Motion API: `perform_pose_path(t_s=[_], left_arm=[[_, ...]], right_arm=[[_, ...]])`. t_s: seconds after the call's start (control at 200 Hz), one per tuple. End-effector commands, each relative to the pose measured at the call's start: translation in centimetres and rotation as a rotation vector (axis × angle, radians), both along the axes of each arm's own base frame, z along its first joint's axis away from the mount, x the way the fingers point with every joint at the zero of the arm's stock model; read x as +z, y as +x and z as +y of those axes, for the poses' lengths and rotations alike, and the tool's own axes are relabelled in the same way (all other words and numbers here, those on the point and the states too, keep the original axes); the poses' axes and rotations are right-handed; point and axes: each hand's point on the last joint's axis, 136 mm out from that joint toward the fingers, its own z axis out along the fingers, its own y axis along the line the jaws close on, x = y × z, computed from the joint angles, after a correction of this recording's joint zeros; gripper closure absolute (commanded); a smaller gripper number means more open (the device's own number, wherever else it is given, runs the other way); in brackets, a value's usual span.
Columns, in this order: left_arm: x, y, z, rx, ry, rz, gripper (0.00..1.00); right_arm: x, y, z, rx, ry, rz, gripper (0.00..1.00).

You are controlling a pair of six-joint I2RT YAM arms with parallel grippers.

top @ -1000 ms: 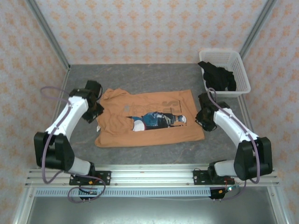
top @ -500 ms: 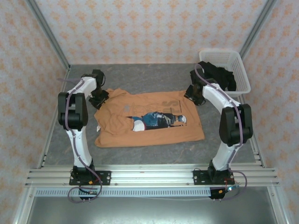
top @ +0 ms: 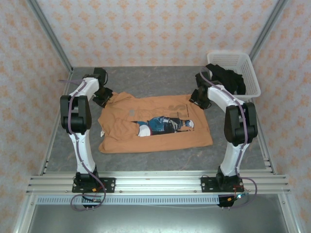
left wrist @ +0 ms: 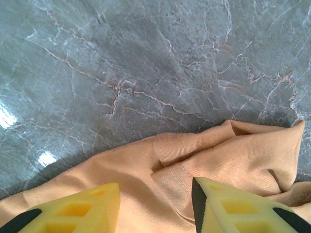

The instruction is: Fold and stack the t-shirts

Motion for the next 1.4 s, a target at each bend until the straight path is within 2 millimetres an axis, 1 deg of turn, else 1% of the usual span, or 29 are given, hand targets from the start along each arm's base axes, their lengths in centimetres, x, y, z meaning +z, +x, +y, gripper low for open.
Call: perform_pose_path(t_s=[0.0,0.14,0.285,0.35,0.515,0.585,0.676,0.726,0.836,0.896,1.016,1.116,1.201,1.301,1.396], left_arm=[[0.6,0.8,0.1,0.006,-0.009,-0.019,0.55],[0.1,1.6,-0.1,0.002,-0.020,-0.030,0.57],[-0.3,1.9,-0.6,-0.010,-0.039,-0.035,0.66],[-0.3,1.9,-0.7,-0.013,-0.042,-0.032,0.68],[-0.4,0.7,-0.2,-0.024,-0.008,0.031,0.67],[-0.3,0.6,0.0,-0.028,0.001,0.036,0.64],[-0.5,0.7,-0.2,-0.029,-0.006,0.034,0.64],[-0.5,0.8,-0.3,-0.032,-0.010,0.029,0.66],[-0.7,1.2,-0.6,-0.036,-0.026,0.021,0.80],[-0.6,1.3,-0.7,-0.043,-0.028,0.020,0.82],[-0.5,0.9,-0.7,-0.058,-0.019,0.042,0.80],[-0.3,0.1,-0.4,-0.064,0.000,0.077,0.69],[-0.2,-0.4,-0.2,-0.063,0.013,0.085,0.64],[-0.6,-0.3,-0.5,-0.064,-0.005,0.089,0.62],[-1.0,0.0,-0.6,-0.057,-0.016,0.080,0.62]], right_arm=[[0.6,0.7,-0.1,-0.006,0.003,-0.013,0.54],[0.7,0.7,0.0,-0.005,0.006,-0.012,0.54],[0.7,0.5,-0.2,-0.005,-0.004,-0.010,0.54],[0.7,0.5,-0.3,-0.008,-0.006,-0.007,0.54],[0.7,0.6,-0.3,-0.013,-0.004,-0.007,0.54],[0.7,0.7,-0.2,-0.015,-0.001,-0.005,0.55],[0.6,0.6,-0.2,-0.017,-0.002,-0.003,0.55],[0.6,0.6,-0.3,-0.018,-0.005,0.000,0.56],[0.6,0.5,-0.5,-0.023,-0.013,0.002,0.60],[0.5,0.5,-0.5,-0.025,-0.016,0.003,0.61],[0.6,0.8,-0.6,-0.031,-0.019,0.001,0.61],[0.7,1.2,-0.6,-0.034,-0.018,-0.001,0.61],[0.8,1.4,-0.4,-0.037,-0.012,-0.004,0.60],[0.8,1.6,-0.3,-0.039,-0.007,-0.007,0.60],[0.8,1.6,-0.3,-0.039,-0.006,-0.006,0.60]])
